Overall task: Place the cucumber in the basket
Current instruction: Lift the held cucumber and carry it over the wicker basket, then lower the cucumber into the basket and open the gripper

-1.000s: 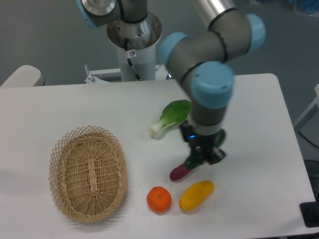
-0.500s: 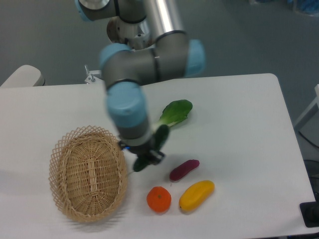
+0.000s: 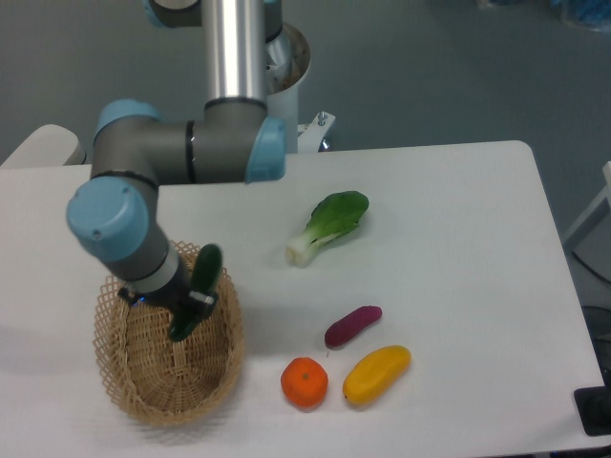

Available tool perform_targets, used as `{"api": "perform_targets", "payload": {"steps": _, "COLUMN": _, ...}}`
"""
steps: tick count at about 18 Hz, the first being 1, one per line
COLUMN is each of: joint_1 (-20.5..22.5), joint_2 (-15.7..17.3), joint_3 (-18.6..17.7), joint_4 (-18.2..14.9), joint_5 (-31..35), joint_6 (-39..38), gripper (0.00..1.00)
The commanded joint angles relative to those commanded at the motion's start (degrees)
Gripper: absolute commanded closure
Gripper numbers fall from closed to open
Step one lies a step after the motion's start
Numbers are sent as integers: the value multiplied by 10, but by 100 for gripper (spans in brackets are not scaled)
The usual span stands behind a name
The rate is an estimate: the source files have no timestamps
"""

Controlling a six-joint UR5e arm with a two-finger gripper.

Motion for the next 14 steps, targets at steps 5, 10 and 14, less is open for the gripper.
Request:
{"api": "perform_targets", "payload": {"steps": 5, "joint_1": -3, "joint_2": -23, "joint_3": -1, "joint_4": 45, "joint_5": -3, "joint_6": -1, "gripper": 78}}
{"api": "perform_targets", "payload": {"steps": 10, "joint_1": -3, "joint_2": -37, "joint_3": -5, "joint_4": 47, "joint_5": 4, "joint_6": 5, "gripper": 77}}
{"api": "perform_targets", "payload": {"steps": 14, "joint_1": -3, "joint_2": -40, "joint_3": -2, "joint_4": 53, "joint_5": 4, "joint_6": 8, "gripper": 35}}
